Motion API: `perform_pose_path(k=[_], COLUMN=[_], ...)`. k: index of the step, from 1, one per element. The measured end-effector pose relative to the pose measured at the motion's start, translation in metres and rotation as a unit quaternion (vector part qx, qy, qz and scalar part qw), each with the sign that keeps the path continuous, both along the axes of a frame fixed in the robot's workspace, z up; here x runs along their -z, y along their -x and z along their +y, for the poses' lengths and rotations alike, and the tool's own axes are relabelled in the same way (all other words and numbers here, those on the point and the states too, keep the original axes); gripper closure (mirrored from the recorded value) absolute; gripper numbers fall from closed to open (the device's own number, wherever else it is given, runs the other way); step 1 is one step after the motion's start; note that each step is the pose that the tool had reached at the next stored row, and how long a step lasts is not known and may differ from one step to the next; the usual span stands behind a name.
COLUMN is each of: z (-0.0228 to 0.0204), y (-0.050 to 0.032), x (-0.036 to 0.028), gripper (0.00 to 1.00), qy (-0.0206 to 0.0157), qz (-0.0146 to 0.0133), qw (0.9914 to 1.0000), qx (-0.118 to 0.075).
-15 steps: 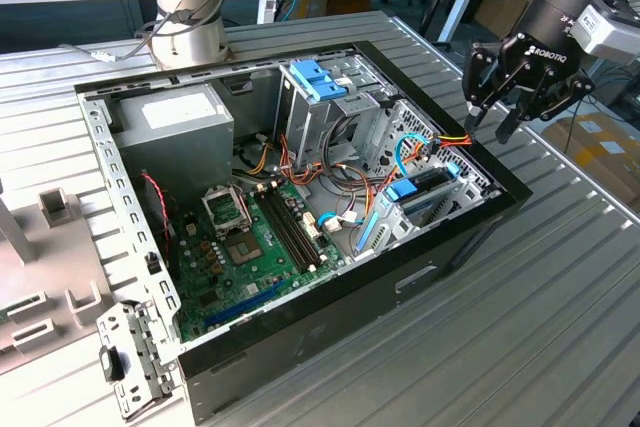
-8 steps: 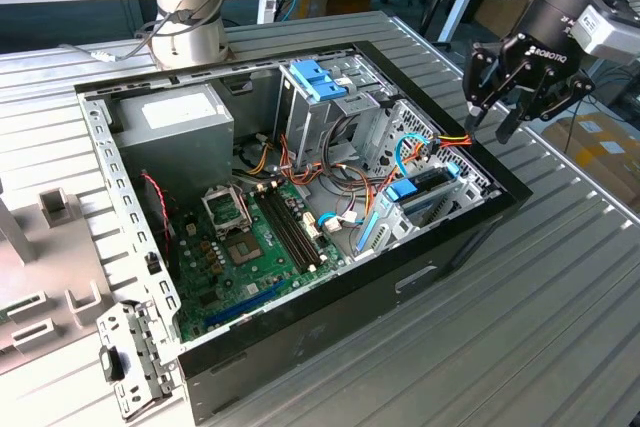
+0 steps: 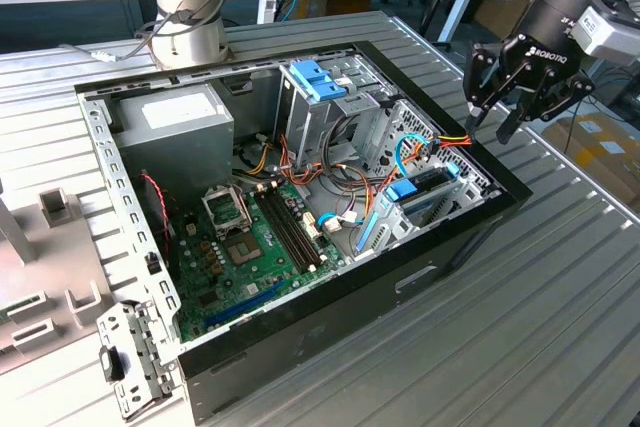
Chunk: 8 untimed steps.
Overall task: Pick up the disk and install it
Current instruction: 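Insert the first disk wire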
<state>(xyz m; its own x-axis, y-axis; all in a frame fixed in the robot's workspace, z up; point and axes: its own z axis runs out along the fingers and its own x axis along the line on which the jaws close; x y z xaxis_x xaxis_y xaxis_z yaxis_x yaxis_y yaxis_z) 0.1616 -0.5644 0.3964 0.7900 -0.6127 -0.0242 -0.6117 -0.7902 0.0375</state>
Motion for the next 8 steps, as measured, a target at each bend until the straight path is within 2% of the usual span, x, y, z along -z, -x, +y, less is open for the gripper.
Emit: perform_pose_path(k=[8], z=[0.0], y=[-0.0016], x=[0.0013], gripper=[0.52], qy=[0.0], qz=[0.0], qw=[1.0], qx=[0.0])
